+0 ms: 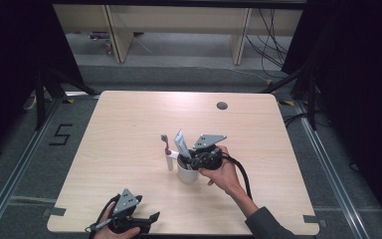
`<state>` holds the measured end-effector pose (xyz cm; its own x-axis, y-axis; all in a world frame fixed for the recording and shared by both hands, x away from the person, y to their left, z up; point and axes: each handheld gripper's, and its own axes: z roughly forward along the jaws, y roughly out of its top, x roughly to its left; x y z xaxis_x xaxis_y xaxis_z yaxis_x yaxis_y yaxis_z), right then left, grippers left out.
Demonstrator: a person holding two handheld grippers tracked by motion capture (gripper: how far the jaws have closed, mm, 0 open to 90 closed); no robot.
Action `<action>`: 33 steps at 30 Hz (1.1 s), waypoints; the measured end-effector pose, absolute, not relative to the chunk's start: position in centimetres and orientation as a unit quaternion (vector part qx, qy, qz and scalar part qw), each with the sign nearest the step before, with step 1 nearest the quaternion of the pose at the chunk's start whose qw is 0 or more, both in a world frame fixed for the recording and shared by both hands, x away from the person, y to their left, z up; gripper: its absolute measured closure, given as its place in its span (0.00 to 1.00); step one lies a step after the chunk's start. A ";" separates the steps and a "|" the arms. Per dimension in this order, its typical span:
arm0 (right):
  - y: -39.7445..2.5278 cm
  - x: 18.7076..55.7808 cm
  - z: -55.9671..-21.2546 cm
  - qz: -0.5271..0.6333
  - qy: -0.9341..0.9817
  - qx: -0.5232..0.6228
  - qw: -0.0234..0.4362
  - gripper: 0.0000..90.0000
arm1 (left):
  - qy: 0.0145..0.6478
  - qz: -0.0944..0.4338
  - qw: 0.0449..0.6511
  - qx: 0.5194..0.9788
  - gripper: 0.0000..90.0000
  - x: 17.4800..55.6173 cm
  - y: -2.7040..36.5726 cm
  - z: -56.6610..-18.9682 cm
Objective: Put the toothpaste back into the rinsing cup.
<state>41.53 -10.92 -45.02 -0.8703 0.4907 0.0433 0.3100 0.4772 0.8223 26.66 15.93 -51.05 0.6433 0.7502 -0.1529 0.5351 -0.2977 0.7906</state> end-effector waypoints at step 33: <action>-13.0 40.8 -42.8 0.479 0.835 0.249 0.101 0.52 | 0.397 0.124 0.424 0.805 0.18 26.6 16.1 -51.1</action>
<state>40.75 -12.97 -42.78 -0.8552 0.5135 0.0707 0.3200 0.4158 0.8513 26.65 16.10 -51.05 0.6548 0.7432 -0.1374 0.5336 -0.3258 0.7805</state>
